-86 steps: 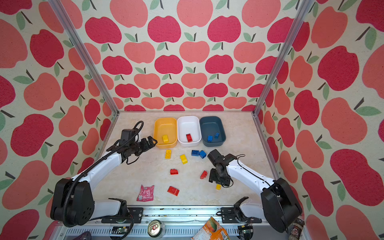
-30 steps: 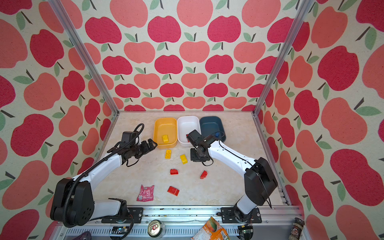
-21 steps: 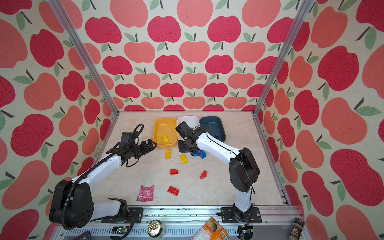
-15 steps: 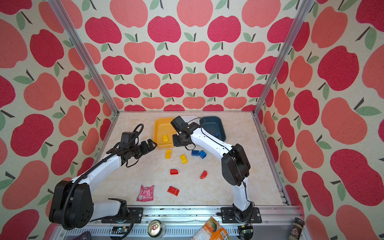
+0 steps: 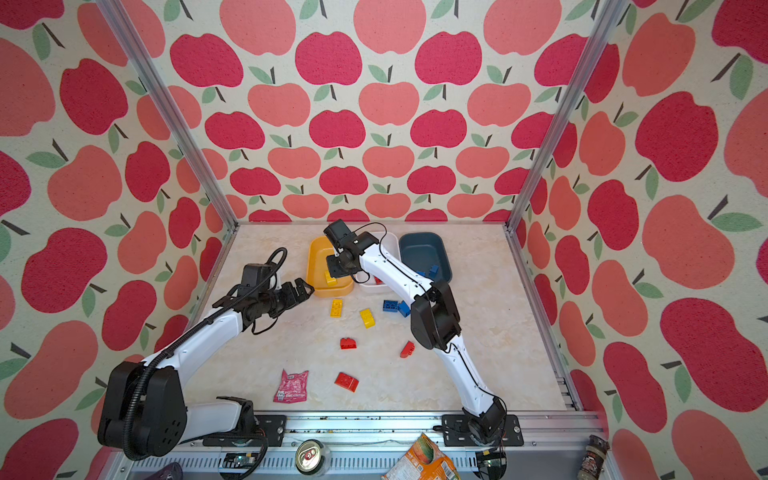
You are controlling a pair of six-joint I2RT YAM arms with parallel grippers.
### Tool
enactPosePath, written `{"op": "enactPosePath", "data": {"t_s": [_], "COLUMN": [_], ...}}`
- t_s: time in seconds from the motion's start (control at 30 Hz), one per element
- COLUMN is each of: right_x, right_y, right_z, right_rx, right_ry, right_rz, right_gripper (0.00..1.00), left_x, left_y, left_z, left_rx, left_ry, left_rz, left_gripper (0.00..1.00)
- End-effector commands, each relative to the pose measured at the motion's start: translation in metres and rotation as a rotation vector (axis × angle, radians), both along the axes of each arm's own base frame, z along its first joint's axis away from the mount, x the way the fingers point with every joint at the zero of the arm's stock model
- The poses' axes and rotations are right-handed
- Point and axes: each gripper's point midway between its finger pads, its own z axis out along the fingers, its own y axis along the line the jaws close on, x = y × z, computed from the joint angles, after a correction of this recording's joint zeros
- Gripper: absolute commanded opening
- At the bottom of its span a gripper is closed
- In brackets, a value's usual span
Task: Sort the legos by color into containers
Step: 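Carry the small yellow brick into the yellow bin and open the right gripper, then raise the right gripper and move it over the blue bricks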
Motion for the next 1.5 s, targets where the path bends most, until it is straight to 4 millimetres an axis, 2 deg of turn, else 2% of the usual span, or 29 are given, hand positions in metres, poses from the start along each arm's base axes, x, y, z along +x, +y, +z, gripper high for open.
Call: {"op": "enactPosePath", "data": {"t_s": [0.0, 0.13, 0.3, 0.5, 0.9, 1.2, 1.47], "right_x": [0.003, 0.004, 0.004, 0.004, -0.002, -0.025, -0.056], "right_y": [-0.006, -0.007, -0.008, -0.007, -0.015, -0.038, -0.080], "right_z": [-0.008, -0.019, -0.022, -0.016, 0.005, 0.023, 0.018], "right_rx": [-0.033, -0.046, -0.048, -0.041, -0.041, -0.062, -0.100], "right_ry": [0.029, 0.049, 0.057, 0.048, 0.028, 0.009, -0.011], "right_rz": [0.017, 0.016, 0.019, 0.021, 0.038, 0.073, 0.112], "right_gripper": [0.23, 0.26, 0.35, 0.43, 0.43, 0.43, 0.46], "left_x": [-0.005, -0.005, -0.005, -0.004, -0.004, -0.003, -0.003], "left_y": [0.004, 0.004, 0.003, 0.003, 0.003, 0.002, 0.002], "left_z": [0.000, 0.001, 0.002, 0.004, 0.003, 0.002, 0.001], "left_rx": [0.009, 0.009, 0.007, 0.007, 0.007, 0.002, 0.003], "left_ry": [0.007, 0.007, 0.004, 0.000, 0.003, 0.003, 0.004], "left_rz": [0.005, 0.005, 0.004, 0.004, 0.004, 0.004, 0.004], "left_gripper": [0.99, 0.99, 0.99, 0.99, 0.99, 0.99, 0.99]}}
